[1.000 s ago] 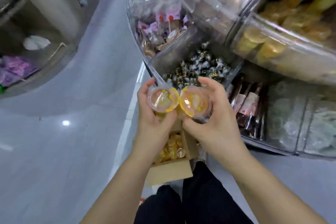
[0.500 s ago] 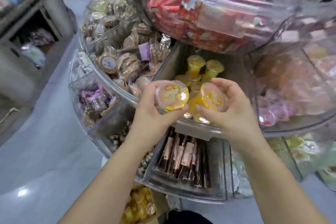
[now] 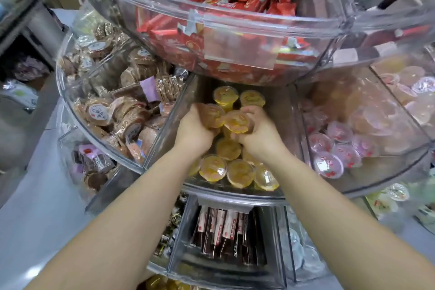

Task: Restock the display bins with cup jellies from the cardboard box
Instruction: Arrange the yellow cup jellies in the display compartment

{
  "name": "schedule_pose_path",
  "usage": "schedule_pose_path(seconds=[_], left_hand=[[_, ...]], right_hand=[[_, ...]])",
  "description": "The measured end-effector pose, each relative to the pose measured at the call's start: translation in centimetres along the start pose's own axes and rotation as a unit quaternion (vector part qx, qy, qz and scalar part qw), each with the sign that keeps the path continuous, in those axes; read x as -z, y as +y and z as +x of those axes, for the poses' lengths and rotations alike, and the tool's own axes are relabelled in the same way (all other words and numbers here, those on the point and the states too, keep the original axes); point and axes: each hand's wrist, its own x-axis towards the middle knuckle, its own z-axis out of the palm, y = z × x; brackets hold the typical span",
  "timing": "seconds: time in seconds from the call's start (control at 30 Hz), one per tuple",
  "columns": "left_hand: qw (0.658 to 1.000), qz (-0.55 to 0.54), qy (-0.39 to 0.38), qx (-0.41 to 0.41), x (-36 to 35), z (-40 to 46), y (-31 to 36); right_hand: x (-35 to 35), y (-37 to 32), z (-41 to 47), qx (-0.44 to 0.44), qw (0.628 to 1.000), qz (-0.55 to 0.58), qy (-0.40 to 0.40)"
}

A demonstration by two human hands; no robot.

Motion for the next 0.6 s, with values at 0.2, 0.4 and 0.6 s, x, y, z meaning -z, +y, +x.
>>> schedule_pose_path(seconds=[0.2,0.4,0.6], left_hand=[[1.000,0.004,-0.002,0.027,-0.7,0.7,0.0],[0.997,0.028,0.036,0.056,-1.2,0.9,0.1],[0.997,0.008,0.014,0.072,-1.5,1.8,0.8]], right_hand=[[-0.3,0.7,-0.1,-0.044,0.998,-0.033,0.002],[-0.9,0.4,1.2,-0.097,0.995,-0.038,0.004],[-1.6,0.3,1.9,-0.132,0.990,0.013,0.055]])
